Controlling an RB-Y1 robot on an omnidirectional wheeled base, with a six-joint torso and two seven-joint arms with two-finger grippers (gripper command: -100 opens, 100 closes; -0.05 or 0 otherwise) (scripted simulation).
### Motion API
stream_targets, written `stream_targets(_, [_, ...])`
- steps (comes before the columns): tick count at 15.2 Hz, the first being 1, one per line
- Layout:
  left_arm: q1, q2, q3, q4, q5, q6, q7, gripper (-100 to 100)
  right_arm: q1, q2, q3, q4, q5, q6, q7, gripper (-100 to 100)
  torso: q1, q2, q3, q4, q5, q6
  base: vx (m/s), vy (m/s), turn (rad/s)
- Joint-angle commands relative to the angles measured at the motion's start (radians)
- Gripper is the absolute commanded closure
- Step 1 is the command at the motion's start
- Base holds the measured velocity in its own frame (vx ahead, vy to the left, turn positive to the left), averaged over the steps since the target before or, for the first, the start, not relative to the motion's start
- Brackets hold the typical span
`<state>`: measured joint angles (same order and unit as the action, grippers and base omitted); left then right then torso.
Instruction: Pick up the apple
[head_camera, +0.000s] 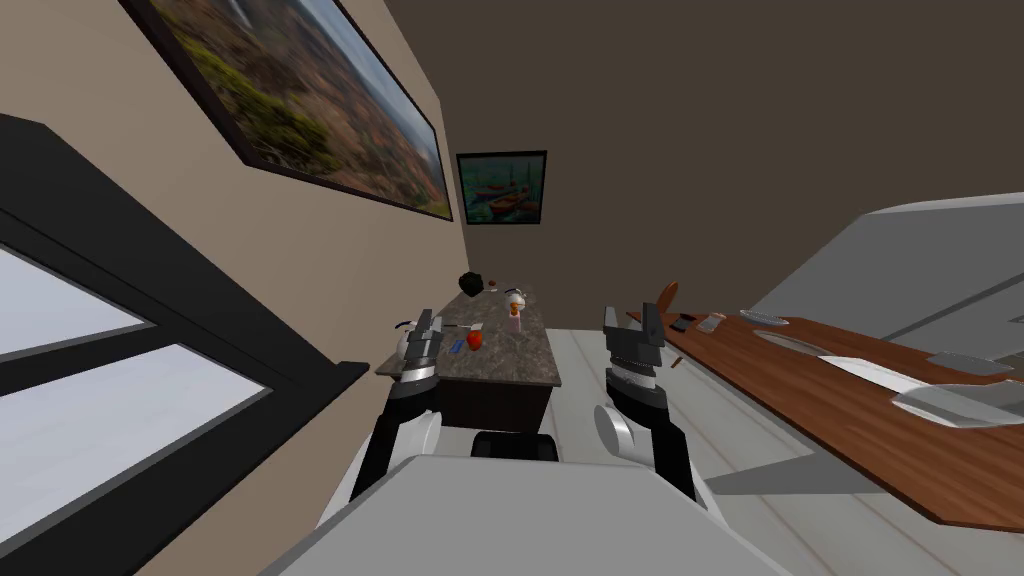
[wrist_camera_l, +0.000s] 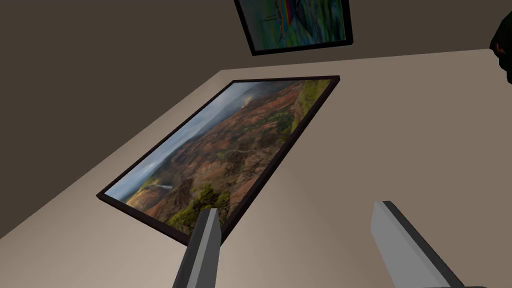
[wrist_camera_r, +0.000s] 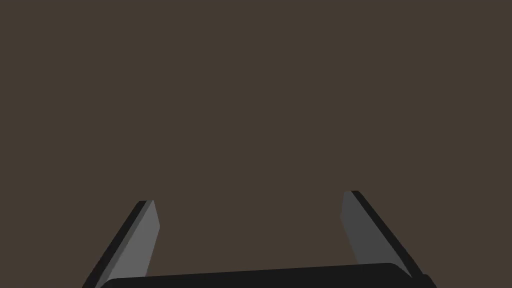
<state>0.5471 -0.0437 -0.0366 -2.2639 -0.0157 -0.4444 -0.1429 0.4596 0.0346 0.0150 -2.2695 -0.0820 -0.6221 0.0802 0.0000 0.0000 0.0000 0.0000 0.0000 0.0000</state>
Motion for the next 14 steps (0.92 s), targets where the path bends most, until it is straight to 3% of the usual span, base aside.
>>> stream_targets(1, [-0.005, 0.046, 0.002, 0.000, 0.004, 0.018, 0.003, -100, 0.000, 0.000, 0.000, 0.000, 0.000, 0.000, 0.000, 0, 0.000, 0.000, 0.000, 0.000, 0.000, 0.000, -0.008, 0.006, -0.045])
stream_targets(4, [-0.010, 0.078, 0.004, 0.000, 0.008, 0.037, 0.005, -100, 0.000, 0.000, 0.000, 0.000, 0.000, 0.000, 0.000, 0, 0.002, 0.001, 0.001, 0.000, 0.000, 0.000, -0.017, 0.020, -0.055])
stream_targets(8, [-0.034, 0.175, 0.014, 0.001, 0.027, 0.121, 0.018, -100, 0.000, 0.000, 0.000, 0.000, 0.000, 0.000, 0.000, 0, 0.003, 0.002, 0.001, 0.000, 0.001, 0.000, -0.021, 0.040, -0.108])
stream_targets(9, [-0.034, 0.175, 0.014, 0.001, 0.027, 0.126, 0.018, -100, 0.000, 0.000, 0.000, 0.000, 0.000, 0.000, 0.000, 0, 0.004, 0.001, 0.001, 0.000, 0.001, 0.000, -0.019, 0.049, -0.095])
stream_targets(10, [-0.045, 0.204, 0.018, 0.002, 0.035, 0.158, 0.024, -100, 0.000, 0.000, 0.000, 0.000, 0.000, 0.000, 0.000, 0, 0.004, 0.001, 0.001, 0.000, 0.001, 0.000, -0.024, 0.042, -0.118])
stream_targets(11, [-0.045, 0.204, 0.018, 0.002, 0.035, 0.166, 0.024, -100, 0.000, 0.000, 0.000, 0.000, 0.000, 0.000, 0.000, 0, 0.004, 0.002, 0.001, 0.000, 0.001, 0.000, -0.024, 0.039, -0.099])
stream_targets(14, [-0.071, 0.260, 0.028, 0.005, 0.055, 0.234, 0.037, -100, 0.000, 0.000, 0.000, 0.000, 0.000, 0.000, 0.000, 0, 0.004, 0.001, 0.001, 0.000, 0.001, 0.000, -0.024, 0.048, -0.137])
